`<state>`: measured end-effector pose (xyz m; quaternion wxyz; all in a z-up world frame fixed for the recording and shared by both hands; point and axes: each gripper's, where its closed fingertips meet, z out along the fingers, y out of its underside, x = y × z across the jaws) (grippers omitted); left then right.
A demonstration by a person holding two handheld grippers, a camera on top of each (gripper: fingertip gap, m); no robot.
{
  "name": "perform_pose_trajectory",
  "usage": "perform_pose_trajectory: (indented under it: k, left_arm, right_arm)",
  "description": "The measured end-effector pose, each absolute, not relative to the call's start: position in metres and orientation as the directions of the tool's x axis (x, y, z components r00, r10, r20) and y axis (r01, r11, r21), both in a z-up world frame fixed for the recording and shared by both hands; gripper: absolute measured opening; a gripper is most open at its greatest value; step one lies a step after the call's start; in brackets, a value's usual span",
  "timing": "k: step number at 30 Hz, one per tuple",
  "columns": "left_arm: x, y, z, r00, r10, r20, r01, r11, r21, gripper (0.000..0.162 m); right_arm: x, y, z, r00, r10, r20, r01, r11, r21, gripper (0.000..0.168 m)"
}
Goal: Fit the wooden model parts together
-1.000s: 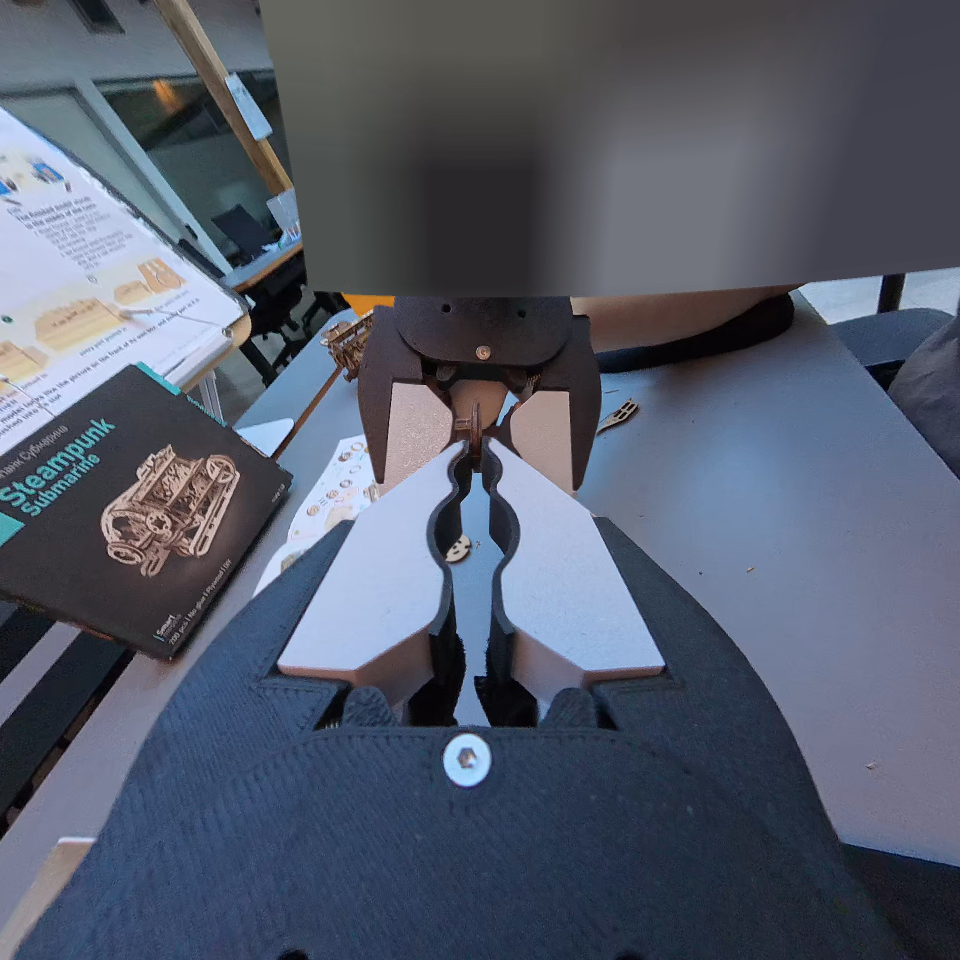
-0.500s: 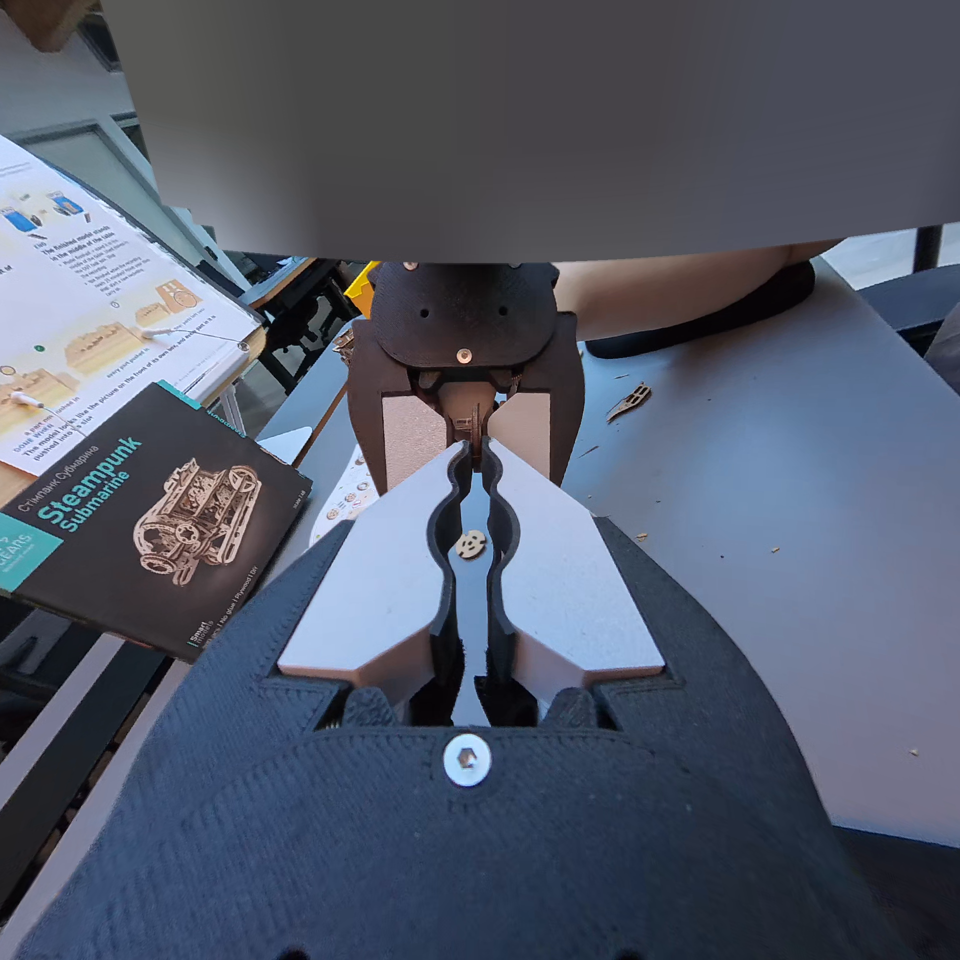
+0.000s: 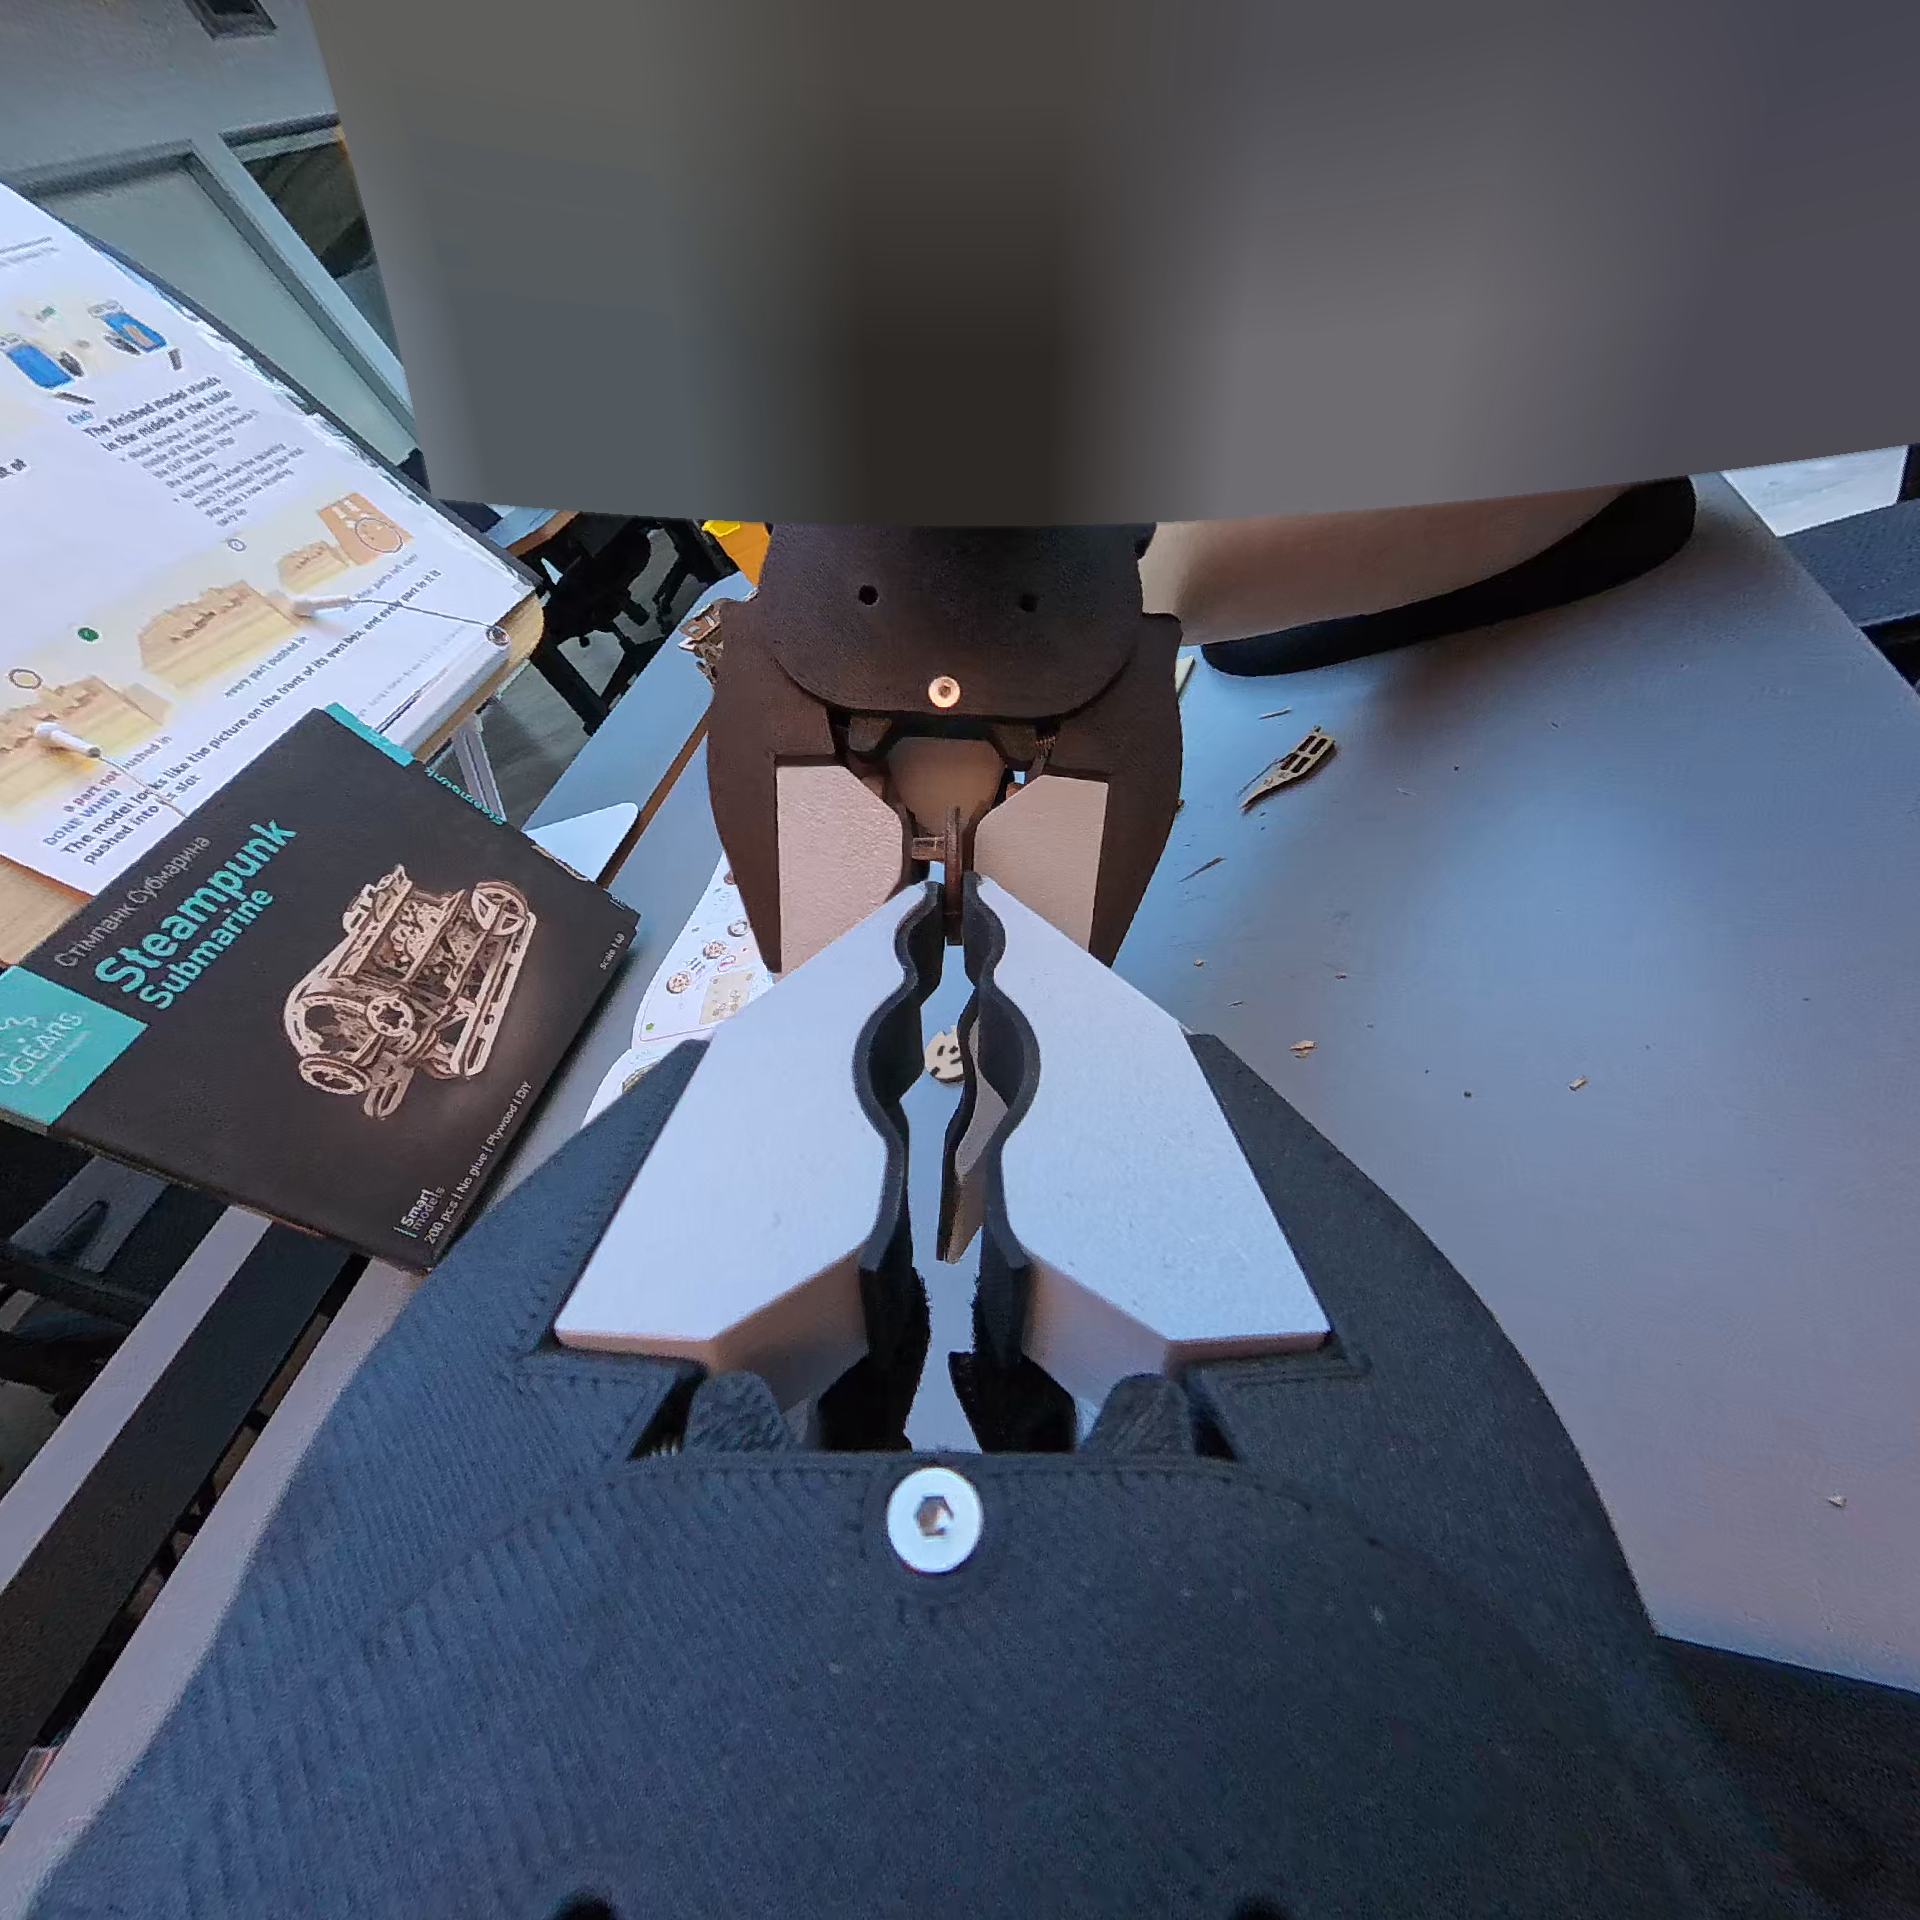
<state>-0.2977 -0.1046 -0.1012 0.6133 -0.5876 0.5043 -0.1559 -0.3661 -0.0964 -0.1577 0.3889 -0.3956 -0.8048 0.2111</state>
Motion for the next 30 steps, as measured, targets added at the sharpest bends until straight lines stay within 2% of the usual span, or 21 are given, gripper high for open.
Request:
perform_pose_trajectory:
  k: [8, 11, 13, 16, 22, 30]
  left_arm:
    - [-0.298, -0.103, -0.106, 0.438, -0.785, -0.439, -0.422, 0.251, -0.871, 0.001]
    - [-0.298, -0.102, -0.109, 0.438, -0.787, -0.435, -0.435, 0.238, -0.869, 0.001]
    - [-0.299, -0.102, -0.109, 0.441, -0.789, -0.428, -0.436, 0.228, -0.871, 0.001]
    - [-0.299, -0.102, -0.112, 0.432, -0.794, -0.427, -0.446, 0.224, -0.867, 0.001]
    - [-0.298, -0.103, -0.113, 0.428, -0.811, -0.399, -0.431, 0.205, -0.879, 0.0]
    - [-0.3, -0.102, -0.116, 0.428, -0.828, -0.362, -0.41, 0.178, -0.894, 0.001]
  right_arm:
    - [-0.365, -0.092, -0.164, -0.369, 0.807, 0.462, 0.51, 0.591, -0.625, 0.007]
    - [-0.365, -0.089, -0.166, -0.357, 0.821, 0.447, 0.529, 0.572, -0.627, 0.013]
    - [-0.365, -0.089, -0.167, -0.359, 0.812, 0.46, 0.529, 0.583, -0.616, 0.006]
    - [-0.364, -0.088, -0.171, -0.368, 0.799, 0.475, 0.539, 0.599, -0.591, 0.006]
    - [-0.362, -0.094, -0.173, -0.374, 0.832, 0.411, 0.541, 0.555, -0.631, 0.005]
    - [-0.359, -0.091, -0.18, -0.367, 0.845, 0.389, 0.593, 0.535, -0.602, 0.004]
